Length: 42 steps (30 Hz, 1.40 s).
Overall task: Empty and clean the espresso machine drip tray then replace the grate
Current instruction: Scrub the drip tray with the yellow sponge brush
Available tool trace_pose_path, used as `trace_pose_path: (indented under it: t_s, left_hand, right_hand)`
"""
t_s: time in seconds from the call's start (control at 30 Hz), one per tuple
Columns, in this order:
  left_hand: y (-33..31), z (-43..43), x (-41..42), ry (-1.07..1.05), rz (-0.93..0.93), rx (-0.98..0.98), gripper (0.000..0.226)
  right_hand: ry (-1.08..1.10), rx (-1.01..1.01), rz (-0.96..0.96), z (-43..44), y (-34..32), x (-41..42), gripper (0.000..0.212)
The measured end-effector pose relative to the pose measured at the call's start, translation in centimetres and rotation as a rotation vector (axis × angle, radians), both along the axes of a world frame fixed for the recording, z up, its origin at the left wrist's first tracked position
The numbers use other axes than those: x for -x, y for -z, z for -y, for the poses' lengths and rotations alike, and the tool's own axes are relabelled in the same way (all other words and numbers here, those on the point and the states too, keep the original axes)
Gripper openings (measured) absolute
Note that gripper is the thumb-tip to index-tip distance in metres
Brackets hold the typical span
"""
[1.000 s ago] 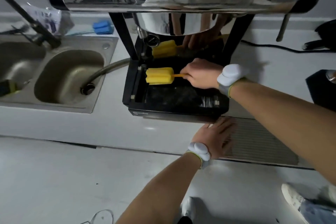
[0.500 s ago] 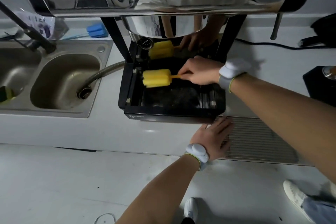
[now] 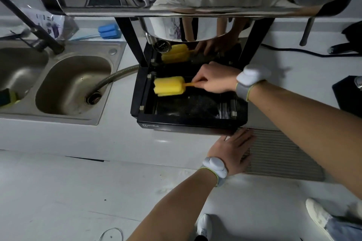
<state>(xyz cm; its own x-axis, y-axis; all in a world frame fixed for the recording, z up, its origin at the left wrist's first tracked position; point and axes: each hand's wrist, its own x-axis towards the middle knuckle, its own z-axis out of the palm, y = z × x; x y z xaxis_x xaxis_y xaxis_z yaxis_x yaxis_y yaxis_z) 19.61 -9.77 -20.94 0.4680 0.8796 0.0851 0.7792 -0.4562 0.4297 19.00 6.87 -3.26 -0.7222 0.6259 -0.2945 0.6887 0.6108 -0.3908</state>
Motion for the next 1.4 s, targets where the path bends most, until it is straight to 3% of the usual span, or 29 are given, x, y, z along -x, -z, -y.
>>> trace_pose_path:
  t_s: [0.1,0.23,0.37,0.5,0.6,0.8,1.0,1.23,1.4]
  left_hand:
    - [0.0,0.0,0.0,0.0,-0.007,0.006,0.059]
    - [0.1,-0.1,0.0,0.016,-0.034,0.013,0.059]
    - [0.3,-0.2,0.0,0.023,-0.038,0.032,0.059]
    - [0.4,-0.2,0.0,0.028,-0.05,0.024,0.06]
    - [0.5,-0.2,0.0,0.023,-0.05,0.027,0.06]
    - [0.5,-0.1,-0.1,0.019,-0.011,0.019,0.06]
    - [0.6,-0.2,0.0,0.024,-0.026,0.031,0.061]
    - [0.5,-0.1,-0.1,0.019,0.001,0.015,0.06]
    - [0.6,-0.1,-0.1,0.015,0.0,0.021,0.06]
  right_hand:
    - [-0.06,0.02,0.003,1.2,0.9,1.5,0.025]
    - [-0.174,0.145,0.145,1.5,0.5,0.0,0.023]
    - [-0.142,0.099,0.259,-1.0,-2.1,-2.0,0.021]
    - [0.008,-0.073,0.065,-2.2,-2.6,-1.6,0.024]
    - [0.095,-0.073,0.04,-1.1,-0.9,-0.3,0.023]
    - [-0.048,0.288,0.256,-0.3,-0.9,-2.8,0.02]
    - [0.111,-0.064,0.06,-1.6,-0.7,-2.9,0.024]
    - [-0.021,0.24,0.259,-1.2,-1.0,-5.0,0.021]
    - [0.048,-0.033,0.09,-1.8,-1.9,-3.8,0.023]
